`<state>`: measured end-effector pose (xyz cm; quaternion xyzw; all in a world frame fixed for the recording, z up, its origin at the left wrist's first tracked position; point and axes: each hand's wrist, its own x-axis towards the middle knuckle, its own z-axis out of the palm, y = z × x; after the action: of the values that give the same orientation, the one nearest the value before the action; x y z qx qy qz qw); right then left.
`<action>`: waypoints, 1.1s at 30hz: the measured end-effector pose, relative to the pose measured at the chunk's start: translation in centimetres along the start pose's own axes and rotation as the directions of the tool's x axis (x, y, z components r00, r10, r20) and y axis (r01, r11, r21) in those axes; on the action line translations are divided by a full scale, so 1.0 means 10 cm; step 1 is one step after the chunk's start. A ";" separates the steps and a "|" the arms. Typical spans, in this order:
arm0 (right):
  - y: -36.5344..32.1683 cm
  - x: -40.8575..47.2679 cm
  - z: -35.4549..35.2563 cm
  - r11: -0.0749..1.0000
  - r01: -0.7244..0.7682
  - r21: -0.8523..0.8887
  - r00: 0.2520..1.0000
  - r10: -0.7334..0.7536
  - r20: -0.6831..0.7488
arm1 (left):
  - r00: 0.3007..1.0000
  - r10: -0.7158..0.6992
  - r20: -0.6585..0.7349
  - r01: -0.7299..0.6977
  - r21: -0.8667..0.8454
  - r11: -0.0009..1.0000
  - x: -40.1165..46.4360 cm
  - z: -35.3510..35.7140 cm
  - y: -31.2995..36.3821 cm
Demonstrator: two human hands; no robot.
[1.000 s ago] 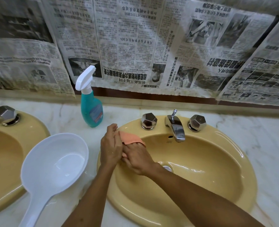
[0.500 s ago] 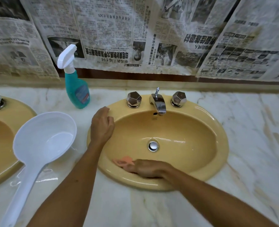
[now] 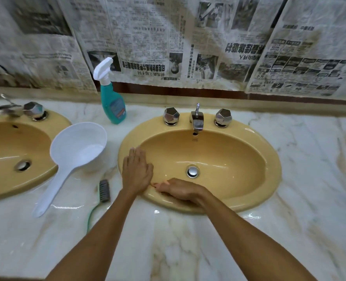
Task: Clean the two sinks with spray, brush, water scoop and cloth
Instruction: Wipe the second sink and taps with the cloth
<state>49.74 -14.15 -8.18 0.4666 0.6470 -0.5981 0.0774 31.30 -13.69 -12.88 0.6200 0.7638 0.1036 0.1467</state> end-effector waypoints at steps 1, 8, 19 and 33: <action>-0.05 -0.07 0.04 0.990 0.090 0.108 0.996 -0.086 -0.037 | 0.995 -0.059 0.077 0.068 -0.120 0.990 -0.13 -0.05 0.08; 0.25 -0.41 -0.04 0.388 0.300 0.872 0.954 -0.124 -0.273 | 0.938 -0.022 0.346 0.314 -0.819 0.481 -0.73 -0.44 0.63; 0.36 -0.84 0.45 0.190 0.206 0.960 0.976 0.024 -0.215 | 0.966 -0.089 0.244 0.258 -0.853 0.455 -1.52 -0.41 0.68; -0.08 -0.56 1.42 0.687 0.345 0.640 0.857 0.047 -0.513 | 0.955 -0.104 0.278 0.297 -0.907 0.299 -1.78 -0.59 -0.43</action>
<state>45.72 -28.93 -7.79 0.5386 0.3990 -0.6664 -0.3265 28.61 -31.90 -7.12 0.3249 0.6177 0.4551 0.5530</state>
